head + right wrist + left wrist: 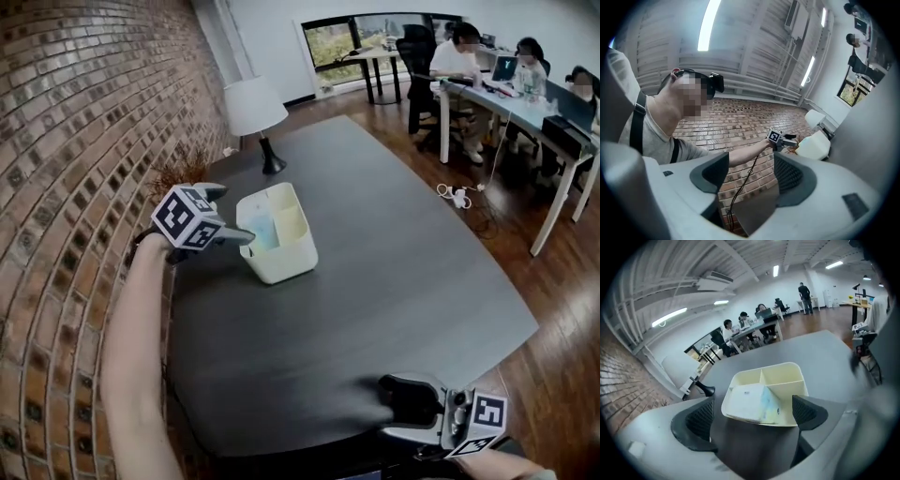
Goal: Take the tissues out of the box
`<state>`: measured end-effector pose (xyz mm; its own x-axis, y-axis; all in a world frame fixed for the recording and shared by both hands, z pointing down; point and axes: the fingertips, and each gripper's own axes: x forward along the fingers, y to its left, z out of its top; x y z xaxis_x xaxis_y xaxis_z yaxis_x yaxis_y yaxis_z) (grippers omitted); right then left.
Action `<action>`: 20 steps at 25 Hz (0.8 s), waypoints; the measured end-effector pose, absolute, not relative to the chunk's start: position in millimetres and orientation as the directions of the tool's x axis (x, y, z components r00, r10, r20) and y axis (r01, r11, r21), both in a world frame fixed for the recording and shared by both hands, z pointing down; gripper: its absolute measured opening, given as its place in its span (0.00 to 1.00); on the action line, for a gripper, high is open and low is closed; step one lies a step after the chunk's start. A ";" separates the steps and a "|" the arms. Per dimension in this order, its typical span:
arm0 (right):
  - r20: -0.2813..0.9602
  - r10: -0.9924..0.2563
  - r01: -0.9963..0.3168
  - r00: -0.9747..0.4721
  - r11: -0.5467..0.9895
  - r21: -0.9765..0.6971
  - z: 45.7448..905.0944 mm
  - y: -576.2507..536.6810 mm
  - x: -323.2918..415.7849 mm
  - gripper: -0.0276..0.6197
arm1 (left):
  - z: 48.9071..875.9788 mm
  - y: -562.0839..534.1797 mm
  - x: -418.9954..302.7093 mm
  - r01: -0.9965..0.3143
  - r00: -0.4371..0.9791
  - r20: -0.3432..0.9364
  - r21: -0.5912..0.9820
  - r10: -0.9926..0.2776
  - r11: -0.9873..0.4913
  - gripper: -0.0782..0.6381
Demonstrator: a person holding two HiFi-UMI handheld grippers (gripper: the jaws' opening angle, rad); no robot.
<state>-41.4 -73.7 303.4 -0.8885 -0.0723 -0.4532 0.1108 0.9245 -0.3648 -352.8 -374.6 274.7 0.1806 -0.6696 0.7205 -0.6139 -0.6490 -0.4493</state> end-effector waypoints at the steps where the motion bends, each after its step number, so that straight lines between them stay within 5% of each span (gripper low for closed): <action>1: -0.453 -0.076 0.108 -0.888 0.924 -0.367 303.0 -75.1 -40.5 0.53 | 281.6 -382.4 -355.8 -0.585 0.152 0.751 -0.455 -0.642 -0.671 0.84; 15: -0.479 -0.113 0.102 -0.871 0.911 -0.400 300.6 -93.6 -35.0 0.53 | 354.7 -424.7 -364.9 -0.519 0.078 0.941 -0.244 -0.330 -0.819 0.88; 20: -0.483 -0.117 0.108 -0.868 0.905 -0.412 300.4 -94.8 -34.0 0.53 | 366.5 -425.0 -367.3 -0.486 0.028 0.948 -0.265 -0.318 -0.833 0.87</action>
